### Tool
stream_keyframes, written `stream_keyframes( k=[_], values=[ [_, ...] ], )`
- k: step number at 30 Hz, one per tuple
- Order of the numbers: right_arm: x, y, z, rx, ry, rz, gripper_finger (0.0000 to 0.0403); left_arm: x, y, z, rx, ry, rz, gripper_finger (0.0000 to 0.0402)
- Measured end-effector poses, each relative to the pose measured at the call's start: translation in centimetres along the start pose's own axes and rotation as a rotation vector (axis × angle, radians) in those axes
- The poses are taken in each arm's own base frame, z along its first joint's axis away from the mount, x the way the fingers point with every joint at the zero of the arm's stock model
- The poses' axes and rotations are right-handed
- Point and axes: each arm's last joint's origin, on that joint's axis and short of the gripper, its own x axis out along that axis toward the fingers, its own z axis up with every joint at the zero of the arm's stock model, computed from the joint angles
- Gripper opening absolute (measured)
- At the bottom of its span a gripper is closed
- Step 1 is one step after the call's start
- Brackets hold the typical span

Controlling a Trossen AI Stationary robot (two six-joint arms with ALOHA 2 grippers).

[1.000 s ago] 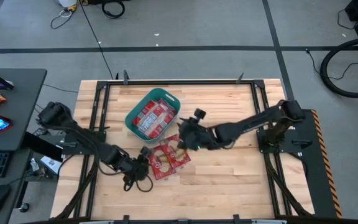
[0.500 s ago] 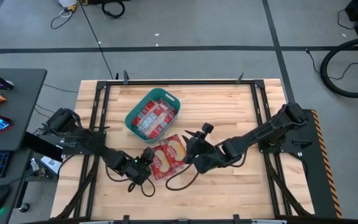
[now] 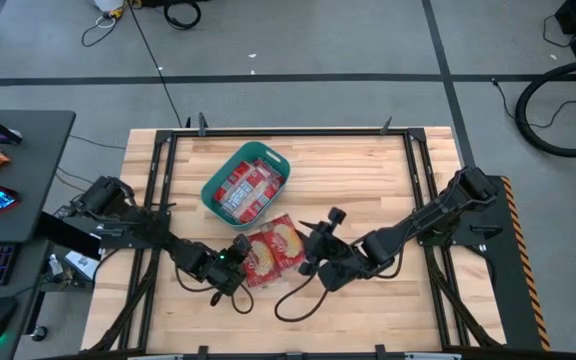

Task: Sort popcorn bags into baskets
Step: Put the red popcorn bag into the blue bin

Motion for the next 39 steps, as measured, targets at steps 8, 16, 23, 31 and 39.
stream_keyframes(
  k=[8,16,23,31,39],
  values=[
    [-0.2,0.4,-1.6,0.019,0.016,0.003,0.0115,-2.0,0.7,0.1,-0.027,-0.059,-0.108,0.0016],
    [-1.2,0.7,-2.3,0.006,-0.022,-0.062,0.0115,-8.5,5.2,1.0,-0.205,-0.244,-0.063,0.0016],
    [-1.9,0.9,-2.3,0.000,-0.050,-0.093,0.0115,-11.7,10.7,-2.2,-0.643,-0.277,0.179,0.0016],
    [-1.8,0.9,-2.3,0.000,-0.049,-0.095,0.0115,-8.4,15.2,-8.7,-1.099,0.018,0.243,0.0028],
    [-1.6,0.7,-2.3,-0.001,-0.044,-0.101,0.0115,-5.5,17.7,-13.1,-1.264,0.148,0.179,0.0031]
  ],
)
